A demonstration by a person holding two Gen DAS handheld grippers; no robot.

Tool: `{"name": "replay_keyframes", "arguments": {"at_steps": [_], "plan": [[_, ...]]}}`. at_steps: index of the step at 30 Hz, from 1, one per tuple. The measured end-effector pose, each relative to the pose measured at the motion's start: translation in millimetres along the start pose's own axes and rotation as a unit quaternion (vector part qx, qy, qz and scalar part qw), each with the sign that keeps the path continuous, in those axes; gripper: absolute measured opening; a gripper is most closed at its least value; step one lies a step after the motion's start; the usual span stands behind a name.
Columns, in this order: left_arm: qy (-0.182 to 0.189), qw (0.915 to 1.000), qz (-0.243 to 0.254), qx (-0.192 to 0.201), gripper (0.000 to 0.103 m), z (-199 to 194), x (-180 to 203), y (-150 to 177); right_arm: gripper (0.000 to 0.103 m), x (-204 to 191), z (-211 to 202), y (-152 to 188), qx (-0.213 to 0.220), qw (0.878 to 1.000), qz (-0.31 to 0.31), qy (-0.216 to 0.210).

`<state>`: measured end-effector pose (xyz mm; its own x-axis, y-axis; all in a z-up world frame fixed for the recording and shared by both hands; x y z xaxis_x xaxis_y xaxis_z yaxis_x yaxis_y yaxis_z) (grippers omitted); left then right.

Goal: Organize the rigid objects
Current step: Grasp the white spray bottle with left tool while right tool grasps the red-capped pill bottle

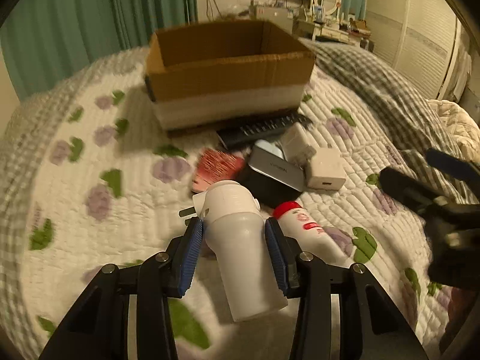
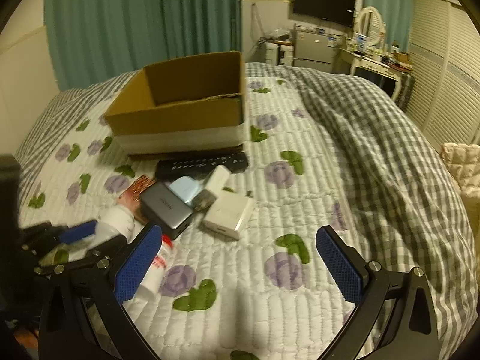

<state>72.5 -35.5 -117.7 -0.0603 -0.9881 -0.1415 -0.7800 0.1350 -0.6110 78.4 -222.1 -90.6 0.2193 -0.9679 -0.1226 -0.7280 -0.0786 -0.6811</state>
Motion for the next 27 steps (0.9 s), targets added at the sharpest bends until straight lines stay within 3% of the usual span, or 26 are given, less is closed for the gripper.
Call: {"name": "replay_keyframes", "arguments": {"at_steps": [7,9,11,16,20,27], "plan": [[-0.014,0.9989,-0.032,0.031,0.044,-13,-47,-10,0.102,-36,25,7,-0.054,0.998,-0.025,-0.028],[-0.026,0.9985,-0.032,0.036,0.044,-13,-53,-10,0.097,-46,37,12,-0.074,0.996,-0.031,-0.038],[-0.029,0.9982,-0.035,0.038,0.044,-13,-58,-10,0.083,-56,52,17,-0.090,0.994,-0.039,-0.051],[-0.025,0.9981,-0.040,0.041,0.044,-12,-62,-9,0.059,-63,81,26,-0.131,0.988,-0.011,-0.086],[-0.024,0.9981,-0.040,0.041,0.044,-12,-58,-9,0.038,-69,86,30,-0.145,0.983,-0.008,-0.114],[-0.008,0.9974,-0.041,0.060,0.044,-27,-50,-26,0.036,-68,53,9,-0.093,0.990,-0.037,-0.100]]}}
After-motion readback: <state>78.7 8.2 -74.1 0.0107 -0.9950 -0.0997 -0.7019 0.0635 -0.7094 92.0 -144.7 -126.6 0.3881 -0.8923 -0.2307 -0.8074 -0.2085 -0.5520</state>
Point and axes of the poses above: each gripper's, at about its wrist camera, not at the fingertips, and z roughly the way its jaws point, x to its right, y to its underside, the point moved 4 cm from there along z, roughly the way its jaws point, and after that the axes turned 8 degrees about -y, right-handed, at the moved point
